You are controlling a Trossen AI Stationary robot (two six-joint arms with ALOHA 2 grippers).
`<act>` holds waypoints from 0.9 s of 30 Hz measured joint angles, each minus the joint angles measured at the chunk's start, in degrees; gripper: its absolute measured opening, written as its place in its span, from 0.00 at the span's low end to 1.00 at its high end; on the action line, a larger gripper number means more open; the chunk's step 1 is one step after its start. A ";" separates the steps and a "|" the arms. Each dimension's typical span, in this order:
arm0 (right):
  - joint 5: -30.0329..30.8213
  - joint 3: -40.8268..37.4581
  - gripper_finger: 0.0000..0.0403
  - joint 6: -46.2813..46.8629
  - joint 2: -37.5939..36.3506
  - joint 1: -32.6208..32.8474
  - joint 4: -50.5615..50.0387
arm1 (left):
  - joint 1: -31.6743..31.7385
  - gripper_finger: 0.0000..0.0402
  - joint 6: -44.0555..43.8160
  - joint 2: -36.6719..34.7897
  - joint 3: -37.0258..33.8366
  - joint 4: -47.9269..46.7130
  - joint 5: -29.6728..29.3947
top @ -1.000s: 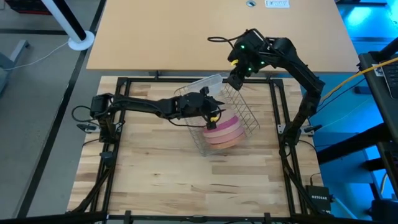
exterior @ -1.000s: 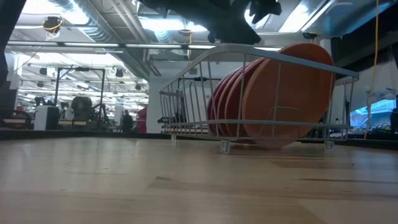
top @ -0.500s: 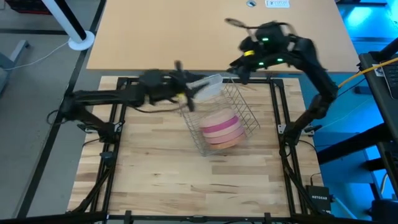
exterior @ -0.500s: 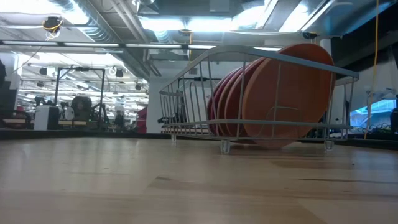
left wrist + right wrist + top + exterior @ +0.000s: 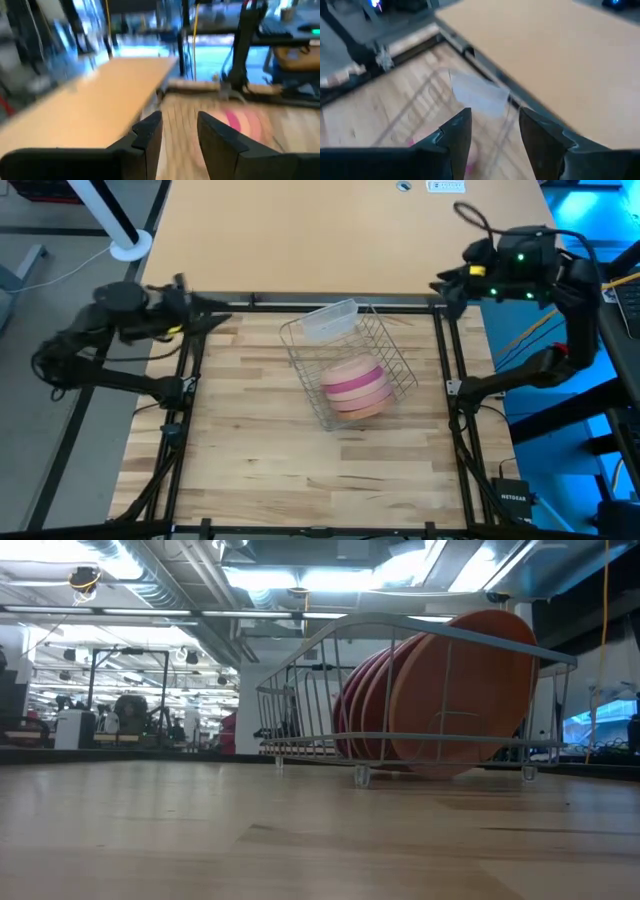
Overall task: Sort dishes
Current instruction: Return to Home Position
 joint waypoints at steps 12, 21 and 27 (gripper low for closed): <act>-3.15 -40.37 0.42 6.26 -14.57 0.04 23.33 | -0.07 0.29 -22.78 -18.99 -23.40 -8.10 -1.68; -27.30 -71.64 0.42 18.00 -19.37 0.66 65.27 | -0.11 0.29 -25.72 -21.26 -56.16 36.36 1.93; -23.82 -80.44 0.42 22.23 -19.31 6.46 74.27 | -0.11 0.29 -29.85 -19.74 -69.91 57.39 2.54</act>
